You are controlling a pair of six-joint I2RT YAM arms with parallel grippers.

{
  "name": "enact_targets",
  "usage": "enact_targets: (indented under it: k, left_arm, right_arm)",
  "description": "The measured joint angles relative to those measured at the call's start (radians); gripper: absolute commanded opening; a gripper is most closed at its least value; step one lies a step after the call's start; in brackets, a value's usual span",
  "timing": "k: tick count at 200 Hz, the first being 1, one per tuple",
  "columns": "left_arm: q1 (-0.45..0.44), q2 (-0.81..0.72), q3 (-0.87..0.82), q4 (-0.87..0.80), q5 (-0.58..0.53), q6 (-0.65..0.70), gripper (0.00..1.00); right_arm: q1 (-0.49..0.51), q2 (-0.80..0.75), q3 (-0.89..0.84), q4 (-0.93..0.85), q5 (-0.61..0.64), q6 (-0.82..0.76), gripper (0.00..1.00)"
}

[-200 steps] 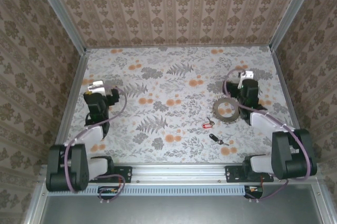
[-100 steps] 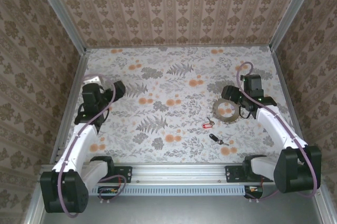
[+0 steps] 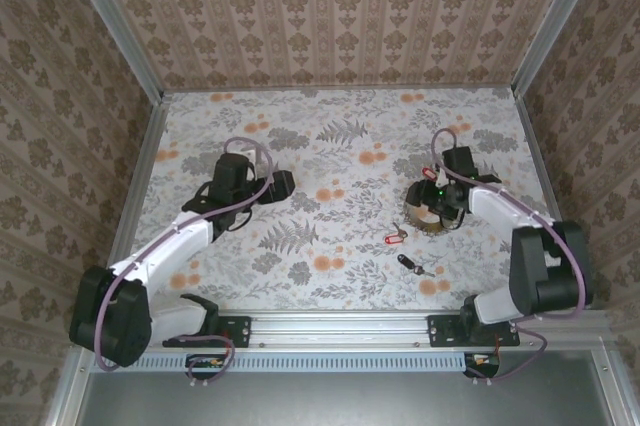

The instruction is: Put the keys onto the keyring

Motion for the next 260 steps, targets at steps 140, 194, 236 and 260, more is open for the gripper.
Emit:
enact_targets:
  k: [140, 194, 236, 260]
  left_arm:
    - [-0.045, -0.061, 0.034, -0.098, -0.085, 0.005, 1.0]
    - [-0.045, -0.118, 0.024, -0.119, -0.123, 0.004, 1.0]
    - [-0.045, -0.226, -0.042, -0.138, -0.198, -0.004, 1.0]
    - [-0.042, -0.258, -0.046, -0.163, -0.225, -0.004, 1.0]
  right_arm:
    - [0.295, 0.424, 0.392, 0.038, -0.001, 0.0, 0.66]
    - [0.446, 0.561, 0.577, 0.02, -0.032, 0.0, 0.66]
    - [0.563, 0.579, 0.596, 0.032, -0.075, 0.039, 0.66]
    - [0.626, 0.58, 0.596, 0.037, -0.079, 0.061, 0.66]
